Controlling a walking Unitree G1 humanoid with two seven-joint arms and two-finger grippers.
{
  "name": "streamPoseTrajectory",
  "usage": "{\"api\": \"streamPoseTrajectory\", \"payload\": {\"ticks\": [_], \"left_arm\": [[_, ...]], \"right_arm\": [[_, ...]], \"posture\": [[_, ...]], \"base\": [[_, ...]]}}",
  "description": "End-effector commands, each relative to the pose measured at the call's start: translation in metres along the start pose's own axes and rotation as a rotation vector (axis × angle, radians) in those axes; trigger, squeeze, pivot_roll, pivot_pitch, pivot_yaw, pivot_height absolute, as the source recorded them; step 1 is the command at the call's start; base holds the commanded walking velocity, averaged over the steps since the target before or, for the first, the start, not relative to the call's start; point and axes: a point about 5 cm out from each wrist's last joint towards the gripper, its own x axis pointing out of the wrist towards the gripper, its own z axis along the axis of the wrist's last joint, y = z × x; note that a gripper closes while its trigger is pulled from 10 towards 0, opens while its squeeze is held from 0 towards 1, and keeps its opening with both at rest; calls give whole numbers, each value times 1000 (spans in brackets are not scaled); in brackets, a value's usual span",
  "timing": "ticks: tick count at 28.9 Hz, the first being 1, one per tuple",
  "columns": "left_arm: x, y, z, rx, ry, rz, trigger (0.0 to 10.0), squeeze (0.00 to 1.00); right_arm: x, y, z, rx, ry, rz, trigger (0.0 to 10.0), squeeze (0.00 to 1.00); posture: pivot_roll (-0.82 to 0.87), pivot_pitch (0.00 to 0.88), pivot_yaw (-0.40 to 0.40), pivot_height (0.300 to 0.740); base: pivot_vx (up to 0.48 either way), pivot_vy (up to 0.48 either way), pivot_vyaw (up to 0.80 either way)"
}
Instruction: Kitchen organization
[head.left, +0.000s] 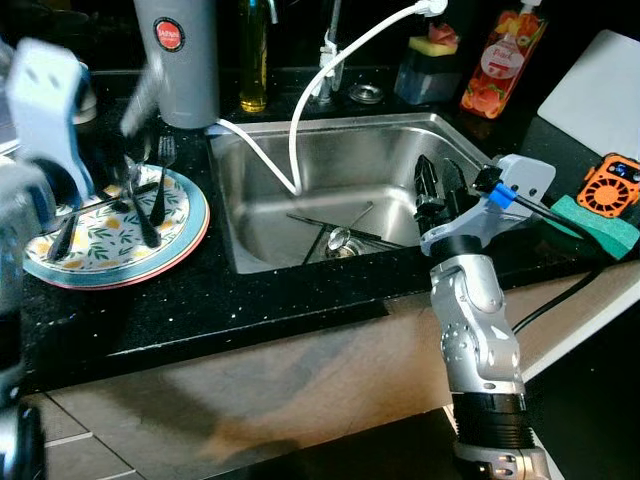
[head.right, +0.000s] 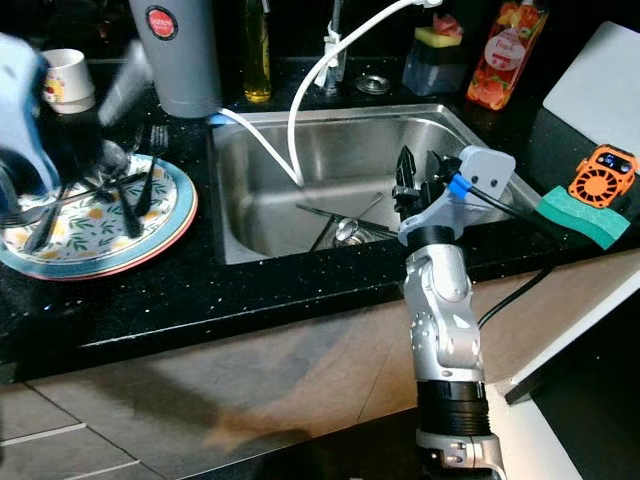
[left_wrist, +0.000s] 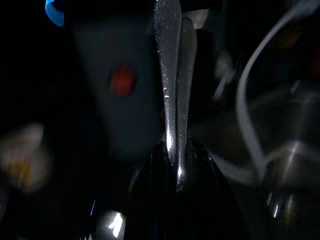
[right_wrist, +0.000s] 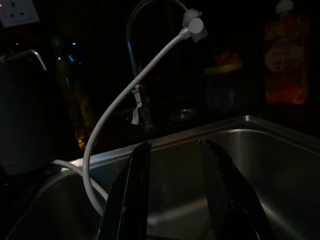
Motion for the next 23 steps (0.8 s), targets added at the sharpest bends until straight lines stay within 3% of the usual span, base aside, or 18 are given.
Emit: {"api": "streamPoseTrajectory", "payload": {"ticks": [1,6,7,8,11,12,15,17,18,20,21,23], "left_arm": [[2,-6,4,-6,-39,-17,10000,0],[21,-29,-11,-44,-6,-56,10000,0],[36,-41,-29,-45,48,-20,10000,0],[41,-48,-37,-58,71,-5,10000,0],[52,-97,-58,-14,118,-105,10000,0],[52,-97,-58,-14,118,-105,10000,0],[66,-146,-88,-80,235,-205,10000,0],[66,-146,-88,-80,235,-205,10000,0],[70,-164,-100,-147,294,-244,10000,0],[74,-188,-117,-184,371,-292,10000,35],[76,-191,-123,-169,394,-287,10000,1000],[77,-191,-125,-143,400,-276,10000,1000]], "right_arm": [[-1,-3,1,2,-8,-15,10000,0],[0,-4,2,1,-13,-21,10000,0],[0,-4,3,-3,-18,-24,10000,0],[0,-5,4,-6,-21,-26,10000,0],[-2,-11,5,-17,-24,-46,10000,0],[-2,-11,5,-17,-24,-46,10000,0],[-1,-10,5,-20,-24,-45,10000,0],[-1,-10,5,-20,-24,-45,10000,0],[0,-8,6,-19,-29,-40,10000,0],[1,-6,7,-18,-36,-38,10000,0],[0,-7,8,-19,-39,-41,10000,0],[-1,-8,8,-21,-40,-44,10000,0]], "posture": [[119,60,-54,740],[112,55,-48,740],[88,47,-39,740],[79,46,-35,740],[84,47,-45,740],[84,47,-45,740],[68,37,-39,740],[68,37,-39,740],[60,34,-34,740],[48,30,-28,740],[40,28,-22,740],[37,27,-19,740]], "base": [[0,0,0],[0,0,0],[0,0,0],[0,0,0],[0,0,0],[0,0,0],[0,0,0],[0,0,0],[0,0,0],[0,0,0],[0,0,0],[0,0,0]]}}
